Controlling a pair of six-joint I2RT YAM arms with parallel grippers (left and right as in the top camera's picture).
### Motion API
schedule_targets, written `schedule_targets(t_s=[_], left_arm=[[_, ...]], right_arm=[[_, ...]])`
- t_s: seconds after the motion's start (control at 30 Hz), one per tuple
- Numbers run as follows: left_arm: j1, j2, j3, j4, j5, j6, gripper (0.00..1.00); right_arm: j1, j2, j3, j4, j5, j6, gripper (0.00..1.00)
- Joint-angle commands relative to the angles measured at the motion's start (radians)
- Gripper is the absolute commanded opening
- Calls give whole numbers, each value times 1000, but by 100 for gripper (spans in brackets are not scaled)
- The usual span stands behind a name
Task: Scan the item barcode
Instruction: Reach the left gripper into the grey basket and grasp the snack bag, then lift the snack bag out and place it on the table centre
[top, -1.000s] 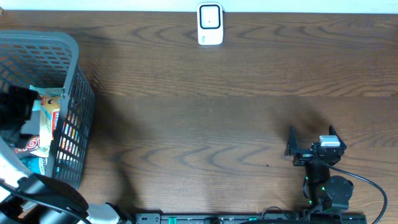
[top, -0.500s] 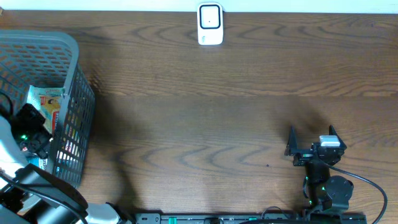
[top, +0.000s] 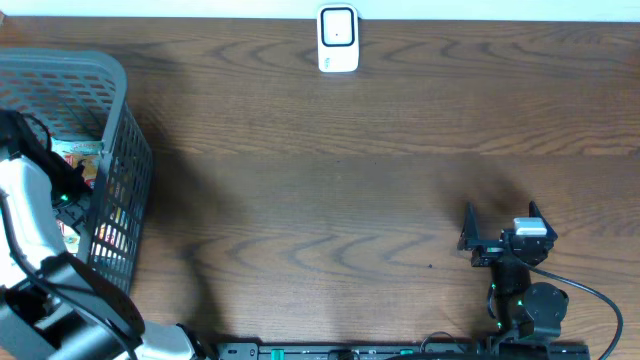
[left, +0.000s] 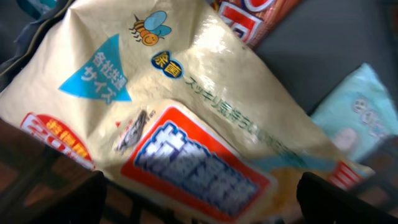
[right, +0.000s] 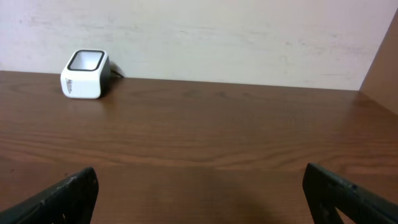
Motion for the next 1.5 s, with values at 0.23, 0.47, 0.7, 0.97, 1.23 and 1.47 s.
schedule_targets(t_s=[0.23, 0.47, 0.7, 0.97, 1.23, 1.47], left_arm=[[-2, 236, -5, -5, -1, -10, 77], [48, 195, 18, 3, 16, 237, 8], [100, 9, 69, 60, 25, 563, 8], [104, -283, 69, 93, 50, 628, 8], [69, -599, 69, 298, 304, 803, 7], [-269, -655, 68, 287, 372, 972, 8]], right_arm=[[-4, -6, -2, -4, 2, 13, 99], [-4, -6, -2, -4, 1, 13, 99], [-4, -6, -2, -4, 1, 13, 99], [-4, -6, -2, -4, 1, 13, 99], [-4, -6, -2, -4, 1, 13, 99], [-4, -6, -2, -4, 1, 13, 99]])
